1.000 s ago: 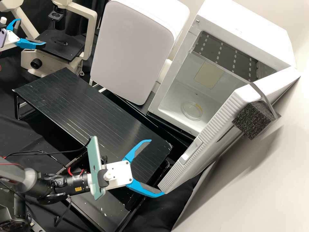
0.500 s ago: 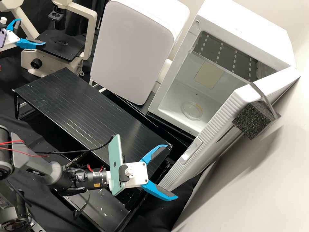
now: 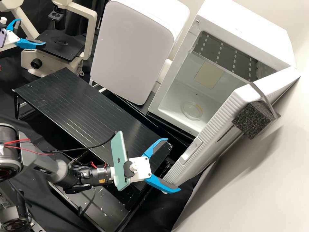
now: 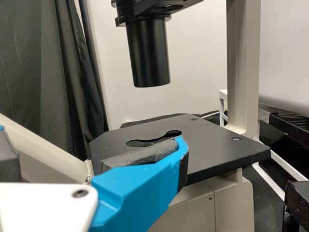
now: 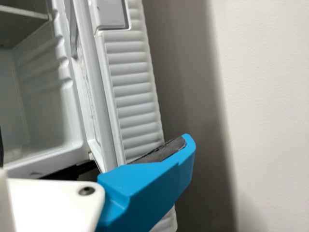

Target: Close the incubator door

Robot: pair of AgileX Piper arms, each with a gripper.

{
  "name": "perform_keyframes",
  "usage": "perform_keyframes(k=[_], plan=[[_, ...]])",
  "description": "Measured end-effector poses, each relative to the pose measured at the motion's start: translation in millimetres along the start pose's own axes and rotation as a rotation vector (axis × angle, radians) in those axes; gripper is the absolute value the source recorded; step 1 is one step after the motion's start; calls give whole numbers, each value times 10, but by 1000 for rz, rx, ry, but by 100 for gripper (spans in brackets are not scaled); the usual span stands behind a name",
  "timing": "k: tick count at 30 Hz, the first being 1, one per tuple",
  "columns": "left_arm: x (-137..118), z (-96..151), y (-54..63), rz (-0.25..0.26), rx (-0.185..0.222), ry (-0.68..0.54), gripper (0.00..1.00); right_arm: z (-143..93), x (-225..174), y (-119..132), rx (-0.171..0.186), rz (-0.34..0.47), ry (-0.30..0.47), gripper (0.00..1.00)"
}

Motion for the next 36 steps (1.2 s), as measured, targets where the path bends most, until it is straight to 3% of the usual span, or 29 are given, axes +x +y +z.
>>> perform_keyframes(k=[6, 12, 14, 20, 25, 33, 36], plan=[[0, 0, 0, 0, 0, 0, 100, -15, -9, 4, 22, -3, 9, 100], [0, 0, 0, 0, 0, 0, 100, -120, -145, 36, 99, -40, 59, 100], [0, 0, 0, 0, 0, 0, 100, -203, -247, 54, 135, -65, 98, 100], [0, 0, 0, 0, 0, 0, 100, -451, -512, 125, 191, -105, 251, 100], [0, 0, 0, 0, 0, 0, 100, -582, -633, 168, 230, -109, 331, 100], [0, 0, 0, 0, 0, 0, 100, -711, -729, 161, 253, -132, 404, 100], [0, 0, 0, 0, 0, 0, 100, -706, -761, 141, 212, -136, 411, 100]])
